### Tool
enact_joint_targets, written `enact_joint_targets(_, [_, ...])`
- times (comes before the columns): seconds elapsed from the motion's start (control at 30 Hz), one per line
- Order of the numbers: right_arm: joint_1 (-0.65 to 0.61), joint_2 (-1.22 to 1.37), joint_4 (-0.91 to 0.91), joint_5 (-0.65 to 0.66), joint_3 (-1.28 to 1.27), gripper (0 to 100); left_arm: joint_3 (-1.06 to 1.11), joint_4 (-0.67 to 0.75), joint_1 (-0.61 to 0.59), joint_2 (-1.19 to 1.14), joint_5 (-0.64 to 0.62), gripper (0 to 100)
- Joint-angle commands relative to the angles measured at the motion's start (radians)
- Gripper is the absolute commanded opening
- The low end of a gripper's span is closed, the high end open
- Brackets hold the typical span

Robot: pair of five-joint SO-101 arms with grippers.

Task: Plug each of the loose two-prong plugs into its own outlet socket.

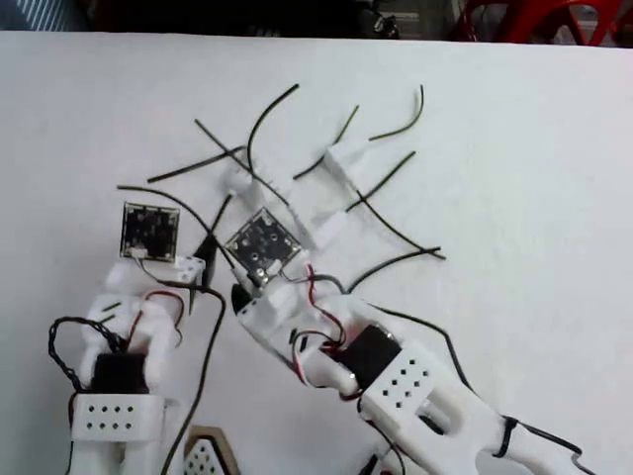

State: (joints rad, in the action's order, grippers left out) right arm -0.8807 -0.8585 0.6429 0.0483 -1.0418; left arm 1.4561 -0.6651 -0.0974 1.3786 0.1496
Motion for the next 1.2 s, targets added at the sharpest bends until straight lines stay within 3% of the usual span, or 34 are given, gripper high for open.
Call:
enact_joint_targets(0.0, [-0.007,-0.027,-0.062,0.002,-0.017,1.9,-0.044,0.020,0.041,0.016,0.000,24])
enact_joint_targets(0.8, [0.068,0.114,-0.120,-0.008,-0.058,1.9,-0.087,-0.057,0.266,0.016,0.011,24])
enact_joint_targets(0.97, [0.070,0.117,-0.120,-0.009,-0.060,1.9,-0.063,-0.055,0.346,0.016,0.107,24])
enact_joint_targets(1.17, [0.173,0.113,-0.124,-0.009,-0.060,1.9,-0.061,-0.046,0.283,0.016,0.106,24])
